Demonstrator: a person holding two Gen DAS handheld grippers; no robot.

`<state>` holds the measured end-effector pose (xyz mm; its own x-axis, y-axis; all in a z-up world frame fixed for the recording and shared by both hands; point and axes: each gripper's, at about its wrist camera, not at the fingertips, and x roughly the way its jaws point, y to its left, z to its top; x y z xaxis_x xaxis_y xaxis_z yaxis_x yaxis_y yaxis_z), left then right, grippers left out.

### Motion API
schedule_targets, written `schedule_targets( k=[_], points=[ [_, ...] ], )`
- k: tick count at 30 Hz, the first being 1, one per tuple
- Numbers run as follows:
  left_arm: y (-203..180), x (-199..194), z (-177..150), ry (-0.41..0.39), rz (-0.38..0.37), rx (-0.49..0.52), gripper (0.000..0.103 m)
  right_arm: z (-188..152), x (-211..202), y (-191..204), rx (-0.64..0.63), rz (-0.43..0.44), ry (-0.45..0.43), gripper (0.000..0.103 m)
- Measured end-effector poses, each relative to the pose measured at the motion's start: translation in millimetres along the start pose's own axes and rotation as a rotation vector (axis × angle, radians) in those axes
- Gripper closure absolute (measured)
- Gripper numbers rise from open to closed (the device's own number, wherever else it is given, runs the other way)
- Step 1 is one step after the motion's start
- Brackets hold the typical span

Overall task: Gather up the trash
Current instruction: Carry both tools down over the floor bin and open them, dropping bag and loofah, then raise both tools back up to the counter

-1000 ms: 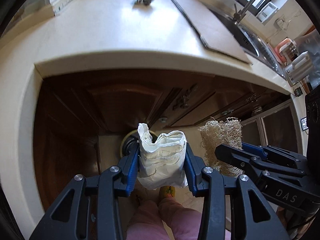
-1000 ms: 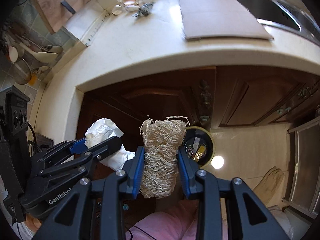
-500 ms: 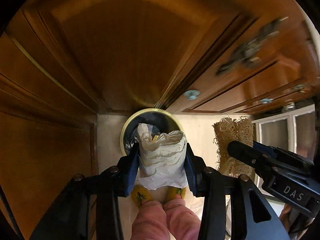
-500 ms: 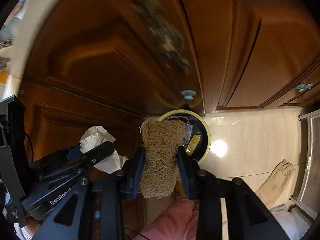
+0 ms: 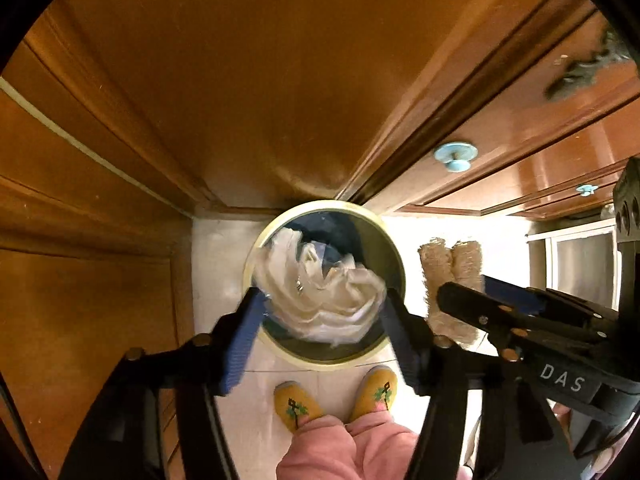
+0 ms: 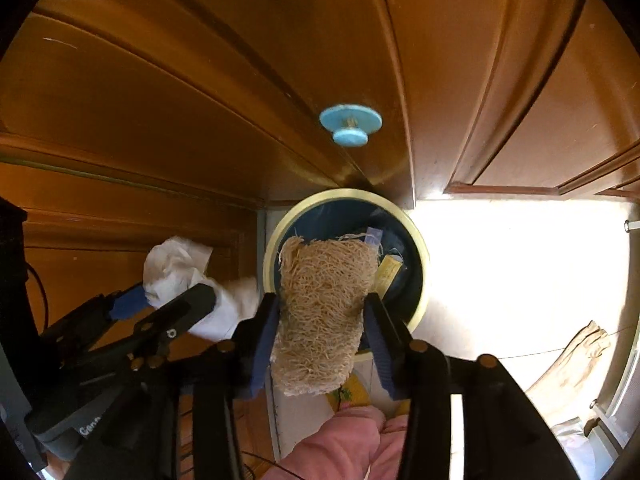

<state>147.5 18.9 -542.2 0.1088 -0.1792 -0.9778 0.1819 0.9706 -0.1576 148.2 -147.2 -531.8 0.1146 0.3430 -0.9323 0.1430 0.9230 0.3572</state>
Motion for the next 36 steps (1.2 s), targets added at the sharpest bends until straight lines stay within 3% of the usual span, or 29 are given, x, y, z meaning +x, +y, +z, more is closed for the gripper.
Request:
schedule_targets(
  k=[4, 5, 6, 15, 25, 36],
  points=[
    [8, -5, 0, -0.009, 0.010, -0.019, 0.019, -3, -6, -4, 0.021, 0.012, -0.002, 0.044],
    [9, -10, 0, -0.010, 0.010, -0.026, 0.010, -3, -10, -4, 0.025, 0.012, -0.006, 0.043],
    [10, -16, 0, -0.017, 0.009, -0.027, 0.008, -4, -15, -3, 0.026, 0.012, -0.007, 0.043],
    [-9, -87, -3, -0.045, 0.025, 0.024, 0.008, -20, -72, 14, 0.043, 0.021, -0.005, 0.043],
    [-27, -202, -9, -0.088, -0.003, 0.068, 0.008, -44, -181, 53, 0.009, -0.003, -0.046, 0.043],
    [-37, -361, -4, -0.263, -0.067, 0.121, 0.008, -67, -303, 95, -0.077, -0.044, -0.194, 0.043]
  ],
)
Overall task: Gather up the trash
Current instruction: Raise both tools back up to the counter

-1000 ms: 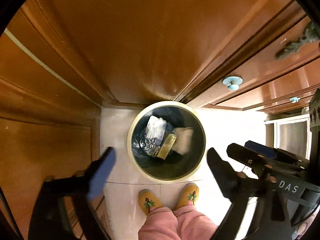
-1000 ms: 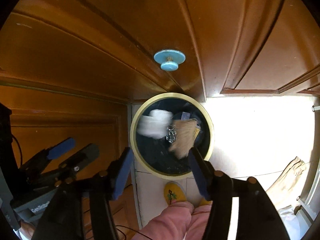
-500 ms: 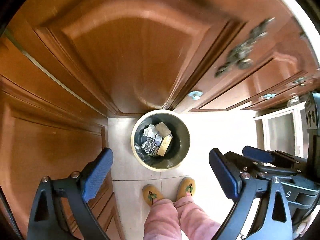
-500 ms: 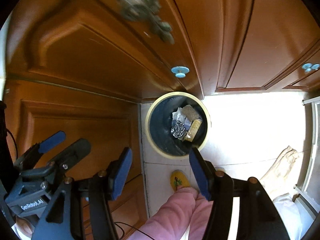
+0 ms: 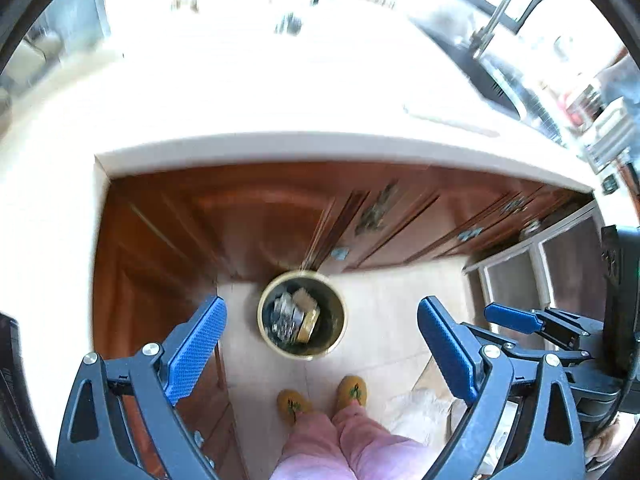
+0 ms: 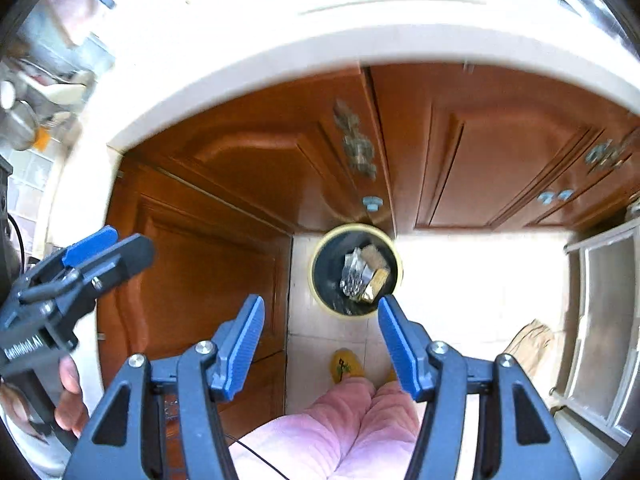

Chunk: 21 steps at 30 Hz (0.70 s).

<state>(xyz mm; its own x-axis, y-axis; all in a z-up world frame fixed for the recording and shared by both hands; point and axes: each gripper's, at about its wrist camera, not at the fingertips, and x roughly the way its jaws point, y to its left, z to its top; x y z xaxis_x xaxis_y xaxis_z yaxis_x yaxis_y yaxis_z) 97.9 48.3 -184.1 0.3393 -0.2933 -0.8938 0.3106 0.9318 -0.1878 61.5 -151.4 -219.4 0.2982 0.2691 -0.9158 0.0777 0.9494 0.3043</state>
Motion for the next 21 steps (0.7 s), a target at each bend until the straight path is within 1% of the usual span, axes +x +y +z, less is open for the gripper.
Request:
schedule_targets(
  k=[6, 10, 13, 17, 21],
  points=[
    [-11, -74, 23, -0.121, -0.008, 0.063, 0.008, 6, -68, 22, -0.028, -0.019, -0.138, 0.043],
    [-19, -111, 33, -0.176, -0.023, 0.091, 0.008, 10, -102, 39, -0.063, -0.029, -0.222, 0.043],
    [-23, -130, 37, -0.214, -0.030, 0.106, 0.008, 13, -123, 51, -0.085, -0.029, -0.278, 0.043],
    [-26, -156, 42, -0.276, -0.033, 0.125, 0.008, 18, -147, 63, -0.078, -0.036, -0.345, 0.043],
    [-23, -175, 53, -0.336, -0.034, 0.116, 0.008, 25, -164, 76, -0.069, -0.031, -0.386, 0.043]
  ],
)
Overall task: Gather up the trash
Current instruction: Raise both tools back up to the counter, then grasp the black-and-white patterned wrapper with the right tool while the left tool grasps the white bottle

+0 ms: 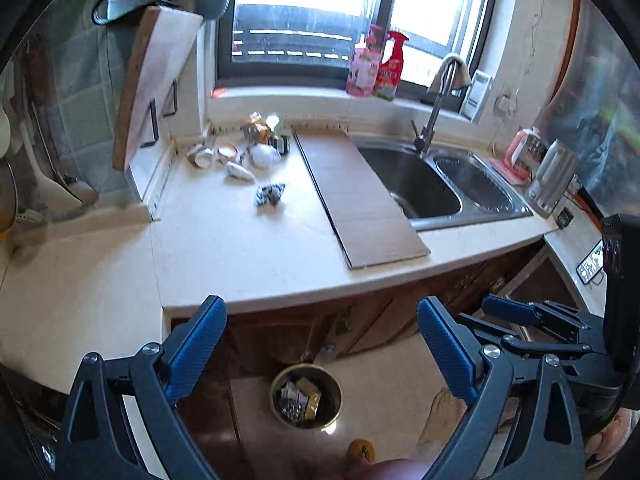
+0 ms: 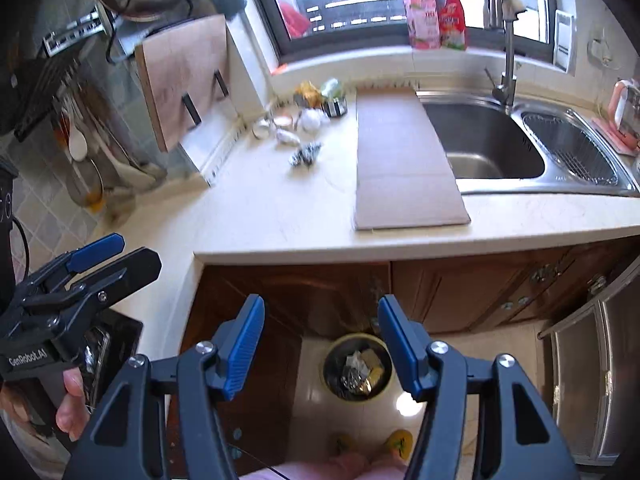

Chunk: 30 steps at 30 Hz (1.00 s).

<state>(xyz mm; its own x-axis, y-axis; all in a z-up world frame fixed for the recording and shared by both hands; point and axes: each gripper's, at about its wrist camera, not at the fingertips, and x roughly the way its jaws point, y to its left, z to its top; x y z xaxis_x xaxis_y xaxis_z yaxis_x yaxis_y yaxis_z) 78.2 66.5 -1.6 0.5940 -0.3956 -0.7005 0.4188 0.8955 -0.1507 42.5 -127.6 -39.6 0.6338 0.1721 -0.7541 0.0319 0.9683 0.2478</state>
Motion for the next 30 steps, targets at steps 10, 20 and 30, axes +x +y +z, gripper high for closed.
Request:
schedule_targets(
  k=[10, 20, 30],
  points=[
    [13, -2, 35, -0.081, 0.038, -0.028, 0.008, 33, 4, 9, -0.007, -0.006, -0.043, 0.043],
    [26, 45, 71, -0.081, 0.096, -0.048, 0.008, 83, 54, -4, -0.034, 0.023, -0.032, 0.043],
    [60, 146, 106, 0.014, 0.169, -0.105, 0.008, 144, 146, -34, -0.074, 0.048, 0.090, 0.043]
  ],
)
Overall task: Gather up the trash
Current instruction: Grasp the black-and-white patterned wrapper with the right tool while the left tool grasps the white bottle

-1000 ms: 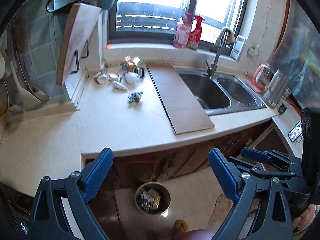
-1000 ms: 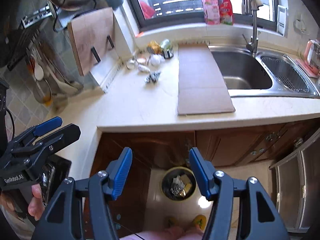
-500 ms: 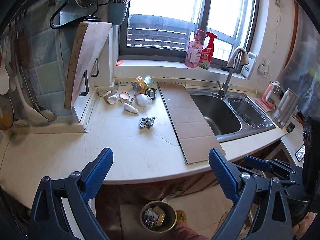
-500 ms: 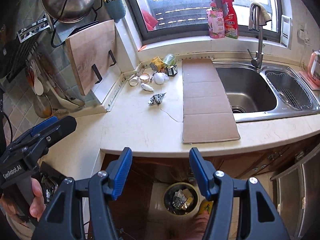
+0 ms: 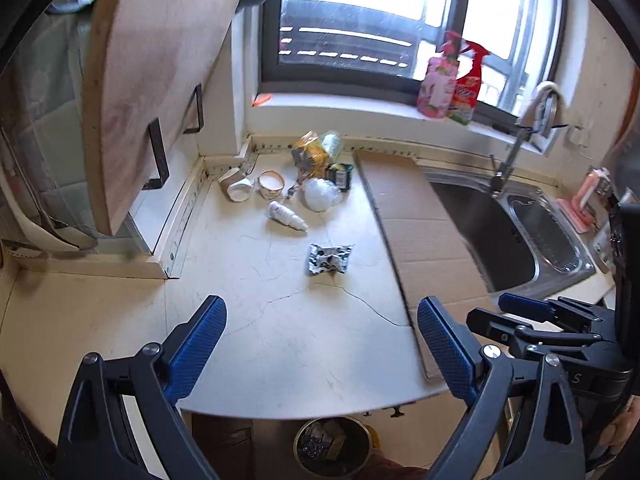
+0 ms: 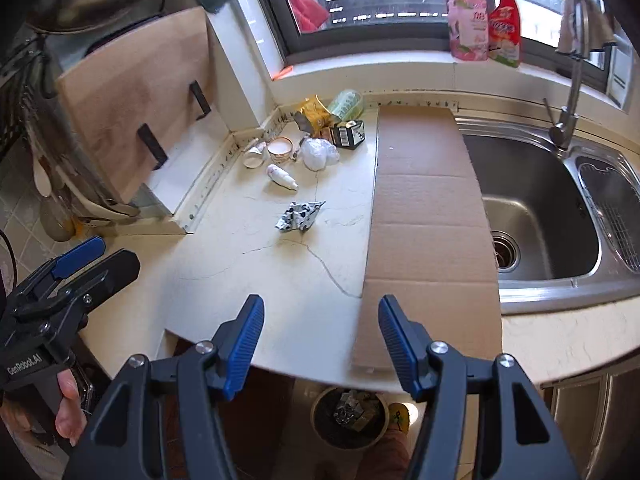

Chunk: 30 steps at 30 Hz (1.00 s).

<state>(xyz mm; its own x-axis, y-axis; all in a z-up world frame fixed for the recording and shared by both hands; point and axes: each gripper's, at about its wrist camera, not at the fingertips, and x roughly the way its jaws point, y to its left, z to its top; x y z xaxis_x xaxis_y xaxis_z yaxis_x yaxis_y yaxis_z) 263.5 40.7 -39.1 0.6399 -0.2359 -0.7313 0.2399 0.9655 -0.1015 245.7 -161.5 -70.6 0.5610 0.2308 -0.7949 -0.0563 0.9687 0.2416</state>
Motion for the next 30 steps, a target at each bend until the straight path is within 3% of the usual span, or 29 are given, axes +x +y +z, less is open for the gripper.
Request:
schedule_targets(
  k=[6, 11, 20, 25, 26, 28, 30],
  points=[
    [15, 72, 12, 0.091, 0.048, -0.040, 0.008, 31, 58, -13, -0.023, 0.037, 0.081, 0.043],
    [31, 108, 20, 0.120, 0.076, -0.088, 0.009, 54, 108, -12, -0.044, 0.088, 0.150, 0.043],
    [57, 139, 25, 0.133, 0.124, -0.171, 0.012, 89, 188, 6, -0.056, 0.184, 0.256, 0.043],
    [61, 146, 26, 0.139, 0.145, -0.190, 0.012, 94, 212, 16, -0.076, 0.200, 0.294, 0.044],
    [61, 147, 27, 0.139, 0.150, -0.191, 0.012, 94, 215, 17, -0.085, 0.197, 0.294, 0.045],
    [62, 149, 29, 0.139, 0.154, -0.193, 0.012, 93, 219, 20, -0.101, 0.197, 0.299, 0.059],
    [61, 152, 33, 0.142, 0.157, -0.197, 0.012, 93, 221, 22, -0.108, 0.209, 0.295, 0.062]
  ],
)
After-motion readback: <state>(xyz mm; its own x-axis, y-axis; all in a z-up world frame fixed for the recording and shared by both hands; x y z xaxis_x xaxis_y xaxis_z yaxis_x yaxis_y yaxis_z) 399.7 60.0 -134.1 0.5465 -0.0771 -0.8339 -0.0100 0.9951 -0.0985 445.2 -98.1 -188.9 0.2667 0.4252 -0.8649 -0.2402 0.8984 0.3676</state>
